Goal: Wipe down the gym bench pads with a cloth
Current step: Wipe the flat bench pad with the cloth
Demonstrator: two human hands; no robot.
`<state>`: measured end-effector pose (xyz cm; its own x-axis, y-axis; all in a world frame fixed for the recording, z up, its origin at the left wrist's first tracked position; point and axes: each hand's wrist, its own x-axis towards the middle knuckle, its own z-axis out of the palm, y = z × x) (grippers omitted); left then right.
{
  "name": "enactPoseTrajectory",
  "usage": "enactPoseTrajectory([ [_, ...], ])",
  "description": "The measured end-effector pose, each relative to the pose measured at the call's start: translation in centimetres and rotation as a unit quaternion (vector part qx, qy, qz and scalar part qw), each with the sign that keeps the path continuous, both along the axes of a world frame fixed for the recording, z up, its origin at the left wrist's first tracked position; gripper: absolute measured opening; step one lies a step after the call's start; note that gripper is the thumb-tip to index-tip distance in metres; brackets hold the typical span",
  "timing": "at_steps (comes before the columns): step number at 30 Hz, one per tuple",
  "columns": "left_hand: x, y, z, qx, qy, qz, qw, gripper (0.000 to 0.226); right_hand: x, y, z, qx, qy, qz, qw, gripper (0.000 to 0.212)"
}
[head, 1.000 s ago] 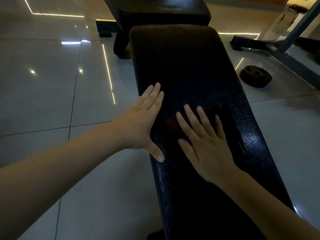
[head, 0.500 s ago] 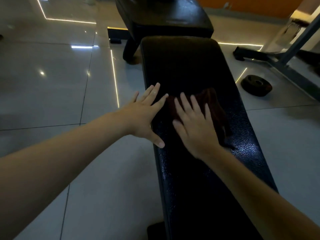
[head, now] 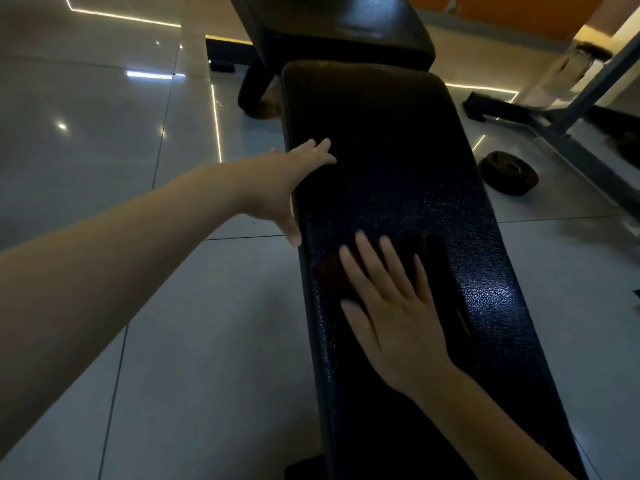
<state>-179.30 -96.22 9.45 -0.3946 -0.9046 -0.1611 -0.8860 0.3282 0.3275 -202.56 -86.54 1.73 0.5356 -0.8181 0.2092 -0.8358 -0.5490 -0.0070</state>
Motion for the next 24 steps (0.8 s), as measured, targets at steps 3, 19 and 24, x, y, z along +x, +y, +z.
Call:
enactPoseTrajectory([
  [3, -0.5, -0.9, 0.4, -0.038, -0.059, 0.017, 0.997, 0.126, 4.0, -6.0, 1.7, -0.019, -0.018, -0.062, 0.998, 0.06],
  [19, -0.6, -0.1, 2.1, 0.01, -0.089, 0.043, 0.995, 0.135, 0.9, -0.5, 0.8, 0.02, 0.016, 0.01, 1.0, 0.061],
  [24, -0.5, 0.2, 1.1, 0.011, -0.104, 0.019, 0.994, 0.138, -3.8, 6.4, -1.8, 0.013, 0.071, 0.069, 0.995, 0.059],
])
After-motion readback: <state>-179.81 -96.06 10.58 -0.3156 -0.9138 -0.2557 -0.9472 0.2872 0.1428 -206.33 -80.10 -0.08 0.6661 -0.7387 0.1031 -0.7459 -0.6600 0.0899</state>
